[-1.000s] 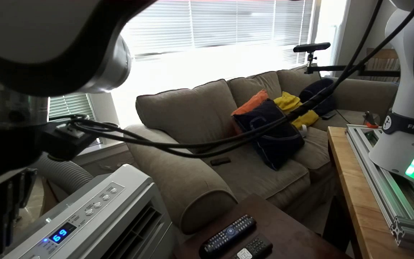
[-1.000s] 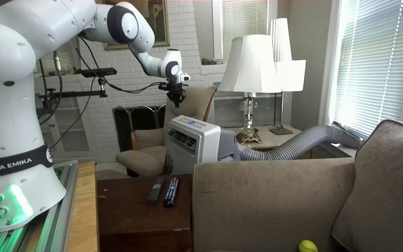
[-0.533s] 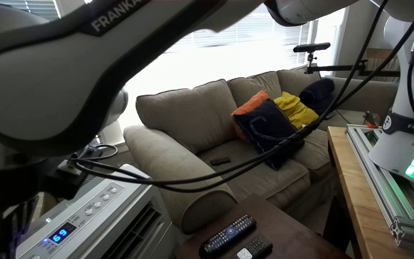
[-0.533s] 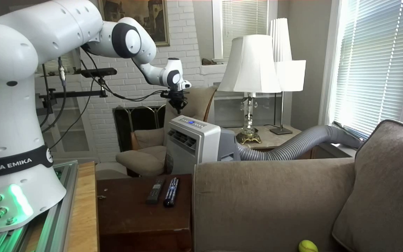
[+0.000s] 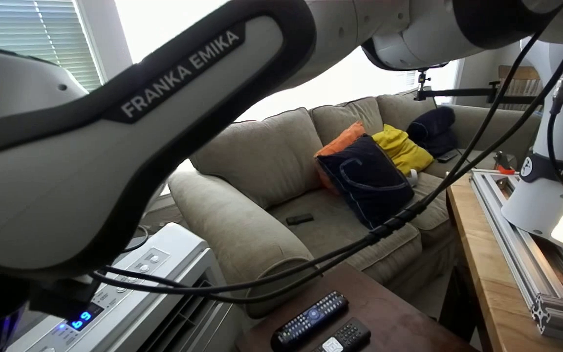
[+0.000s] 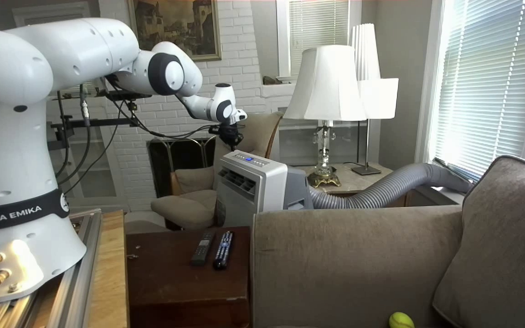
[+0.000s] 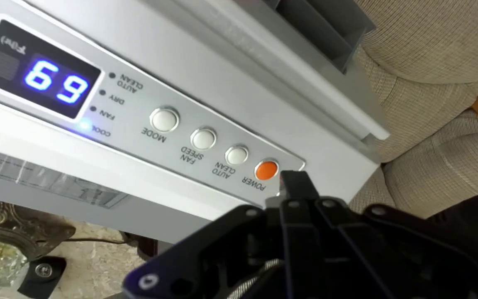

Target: Press the first button on the left side of the portable aircon

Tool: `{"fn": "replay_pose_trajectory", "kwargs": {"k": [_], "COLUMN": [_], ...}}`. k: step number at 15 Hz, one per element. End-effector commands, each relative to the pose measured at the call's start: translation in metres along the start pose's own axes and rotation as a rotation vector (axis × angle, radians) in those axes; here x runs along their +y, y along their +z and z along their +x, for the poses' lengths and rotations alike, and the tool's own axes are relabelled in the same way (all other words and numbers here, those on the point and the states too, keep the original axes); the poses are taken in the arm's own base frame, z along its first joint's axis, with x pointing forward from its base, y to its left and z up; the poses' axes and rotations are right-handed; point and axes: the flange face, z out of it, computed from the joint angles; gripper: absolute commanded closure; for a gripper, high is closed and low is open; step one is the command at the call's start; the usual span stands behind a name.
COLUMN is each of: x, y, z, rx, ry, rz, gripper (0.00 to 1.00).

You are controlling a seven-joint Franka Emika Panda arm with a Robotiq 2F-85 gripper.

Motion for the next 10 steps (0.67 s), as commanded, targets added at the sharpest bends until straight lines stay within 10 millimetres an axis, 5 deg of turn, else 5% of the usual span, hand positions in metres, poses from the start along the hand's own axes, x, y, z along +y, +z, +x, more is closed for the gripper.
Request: {"fn": "replay_pose_trajectory", "kwargs": {"k": [1, 10], "x": [-0.005, -0.001], "y": [0.009, 0.026], "z": [0.008, 0.003], "rx": [0.078, 0.109], "ry": [0.003, -0.014], "rz": [-0.028, -0.062], "gripper": [1.00, 1.00]}}
